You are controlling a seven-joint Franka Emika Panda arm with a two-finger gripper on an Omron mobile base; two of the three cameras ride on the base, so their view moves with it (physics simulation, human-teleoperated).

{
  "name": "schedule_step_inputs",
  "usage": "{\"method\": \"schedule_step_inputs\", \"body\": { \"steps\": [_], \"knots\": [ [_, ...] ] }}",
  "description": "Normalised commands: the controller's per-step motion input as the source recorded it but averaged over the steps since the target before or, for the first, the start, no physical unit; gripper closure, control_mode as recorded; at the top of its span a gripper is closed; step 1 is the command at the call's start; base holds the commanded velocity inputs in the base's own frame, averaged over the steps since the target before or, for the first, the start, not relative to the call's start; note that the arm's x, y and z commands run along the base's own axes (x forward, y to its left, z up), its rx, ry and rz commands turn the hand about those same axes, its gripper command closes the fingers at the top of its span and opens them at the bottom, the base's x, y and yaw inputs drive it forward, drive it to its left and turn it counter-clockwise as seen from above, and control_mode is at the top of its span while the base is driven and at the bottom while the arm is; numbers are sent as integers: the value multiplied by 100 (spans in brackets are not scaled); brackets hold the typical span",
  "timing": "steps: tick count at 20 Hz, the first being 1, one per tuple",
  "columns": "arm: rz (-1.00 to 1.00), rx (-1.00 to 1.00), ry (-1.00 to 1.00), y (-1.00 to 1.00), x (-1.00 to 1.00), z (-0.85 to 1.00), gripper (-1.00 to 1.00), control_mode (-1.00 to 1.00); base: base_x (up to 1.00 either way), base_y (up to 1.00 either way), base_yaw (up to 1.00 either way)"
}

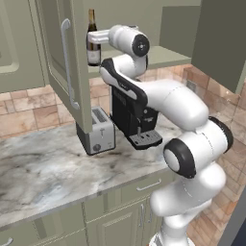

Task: Open the cabinet directly in front. Then move the wine and the mug to the dining counter with the candle on it.

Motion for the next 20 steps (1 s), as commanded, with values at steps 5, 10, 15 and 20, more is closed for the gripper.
{"method": "schedule_step_inputs", "body": {
  "steps": [5, 10, 15, 20],
  "knots": [
    [0, -5, 25, 0, 10, 8, -100, -100, 0, 0, 0],
    [0, 0, 2, 0, 0, 0, -100, -100, 0, 0, 0],
    [0, -3, 4, 0, 0, 0, -100, -100, 0, 0, 0],
    [0, 0, 0, 0, 0, 0, -100, -100, 0, 0, 0]
  ]
}}
